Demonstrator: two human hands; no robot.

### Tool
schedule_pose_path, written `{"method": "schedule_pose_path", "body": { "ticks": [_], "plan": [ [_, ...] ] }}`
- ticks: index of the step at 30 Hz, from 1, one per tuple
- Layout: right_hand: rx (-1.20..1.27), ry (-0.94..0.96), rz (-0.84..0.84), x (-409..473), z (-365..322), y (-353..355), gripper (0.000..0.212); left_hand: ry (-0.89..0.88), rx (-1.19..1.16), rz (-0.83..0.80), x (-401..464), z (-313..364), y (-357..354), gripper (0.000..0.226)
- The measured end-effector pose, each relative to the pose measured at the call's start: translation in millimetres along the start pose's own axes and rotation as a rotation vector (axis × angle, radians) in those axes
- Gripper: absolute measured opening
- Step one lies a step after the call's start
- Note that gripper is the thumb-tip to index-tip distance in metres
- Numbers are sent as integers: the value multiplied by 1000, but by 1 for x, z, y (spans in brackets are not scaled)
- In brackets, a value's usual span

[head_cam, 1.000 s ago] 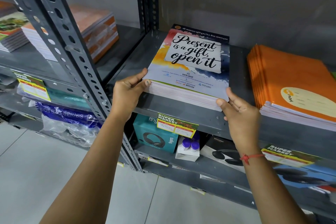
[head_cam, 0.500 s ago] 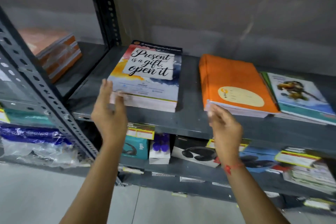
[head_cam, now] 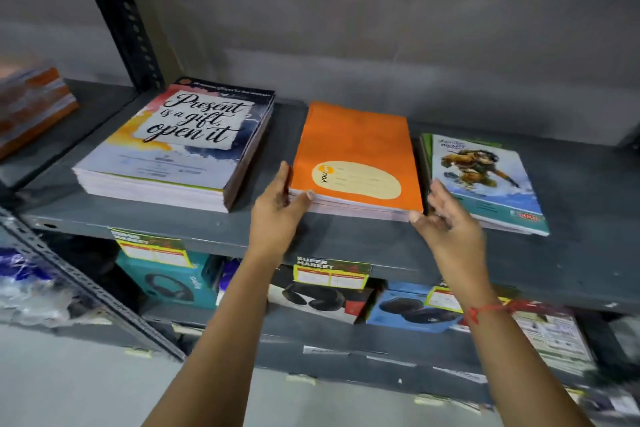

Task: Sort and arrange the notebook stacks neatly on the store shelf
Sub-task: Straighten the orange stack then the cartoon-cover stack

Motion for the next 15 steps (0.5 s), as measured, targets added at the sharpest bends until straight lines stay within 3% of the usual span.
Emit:
{"method": "schedule_pose_path", "body": {
  "ticks": [5, 15],
  "plan": [
    [-108, 32, -39, 0, 6, -6, 59, 16, 16, 22, -1, -1, -1, 62],
    [-59, 2, -88, 10, 7, -11, 57, 4, -7, 75, -1, -1, -2, 51]
  ]
}}
Point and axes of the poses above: each hand's wrist, its own x-axis towards the middle knuckle, its own y-axis out of the back of the hand, z = x × y, the point moved 3 cm from there along x, towards the middle knuckle, and after that the axes turned 9 degrees about -z, right-handed, at the moved point
